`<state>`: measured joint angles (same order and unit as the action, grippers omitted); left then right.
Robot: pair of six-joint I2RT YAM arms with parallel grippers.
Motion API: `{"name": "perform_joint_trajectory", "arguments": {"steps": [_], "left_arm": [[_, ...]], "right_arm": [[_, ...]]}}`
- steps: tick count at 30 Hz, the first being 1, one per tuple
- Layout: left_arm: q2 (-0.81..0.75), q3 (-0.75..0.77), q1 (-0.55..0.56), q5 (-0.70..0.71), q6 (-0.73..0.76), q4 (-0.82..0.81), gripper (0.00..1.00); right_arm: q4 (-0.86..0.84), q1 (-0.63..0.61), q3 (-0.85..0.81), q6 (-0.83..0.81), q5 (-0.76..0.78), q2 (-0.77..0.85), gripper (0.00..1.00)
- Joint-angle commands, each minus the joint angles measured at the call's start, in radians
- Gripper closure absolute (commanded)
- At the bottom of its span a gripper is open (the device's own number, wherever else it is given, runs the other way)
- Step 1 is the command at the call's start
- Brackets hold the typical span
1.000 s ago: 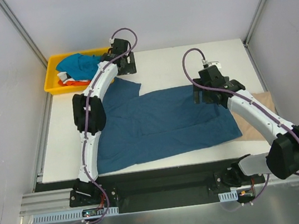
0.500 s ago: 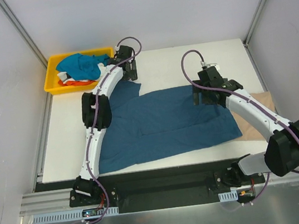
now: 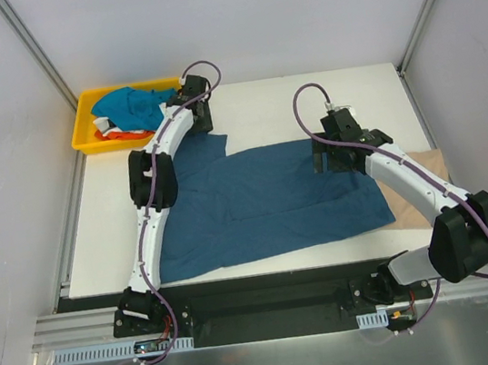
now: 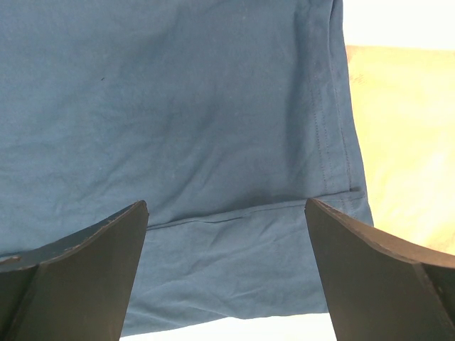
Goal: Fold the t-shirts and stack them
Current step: Fold the tshirt
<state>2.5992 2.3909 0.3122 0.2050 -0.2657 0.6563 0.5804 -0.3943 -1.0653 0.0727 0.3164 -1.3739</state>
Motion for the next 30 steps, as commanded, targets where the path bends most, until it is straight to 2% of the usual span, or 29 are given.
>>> {"name": "perform_joint_trajectory", "arguments": {"steps": [1, 6, 7, 10, 14, 22, 30], "left_arm": [[-0.025, -0.056, -0.007, -0.027, -0.013, 0.022, 0.61], [-0.051, -0.081, -0.007, -0.038, -0.018, 0.022, 0.76], [-0.057, -0.082, -0.007, -0.038, -0.015, 0.022, 0.85], [-0.080, -0.079, -0.007, -0.026, -0.020, 0.022, 1.00], [-0.123, -0.094, -0.005, -0.024, -0.024, 0.022, 1.00], [-0.231, -0.151, 0.001, 0.007, -0.075, 0.022, 1.00], [-0.287, -0.191, 0.018, 0.046, -0.072, 0.022, 1.00]], "right_arm": [[-0.011, 0.009, -0.010, -0.013, 0.006, -0.004, 0.03], [-0.008, 0.026, -0.022, 0.007, 0.053, -0.014, 0.03], [-0.004, 0.050, -0.034, 0.047, 0.064, -0.017, 0.03], [-0.002, 0.128, -0.096, 0.073, 0.011, -0.057, 0.03], [-0.004, 0.175, -0.224, 0.033, -0.013, -0.163, 0.03], [0.047, 0.259, -0.525, 0.029, -0.062, -0.526, 0.01], [0.075, 0.296, -0.780, -0.014, -0.054, -0.772, 0.11]]}}
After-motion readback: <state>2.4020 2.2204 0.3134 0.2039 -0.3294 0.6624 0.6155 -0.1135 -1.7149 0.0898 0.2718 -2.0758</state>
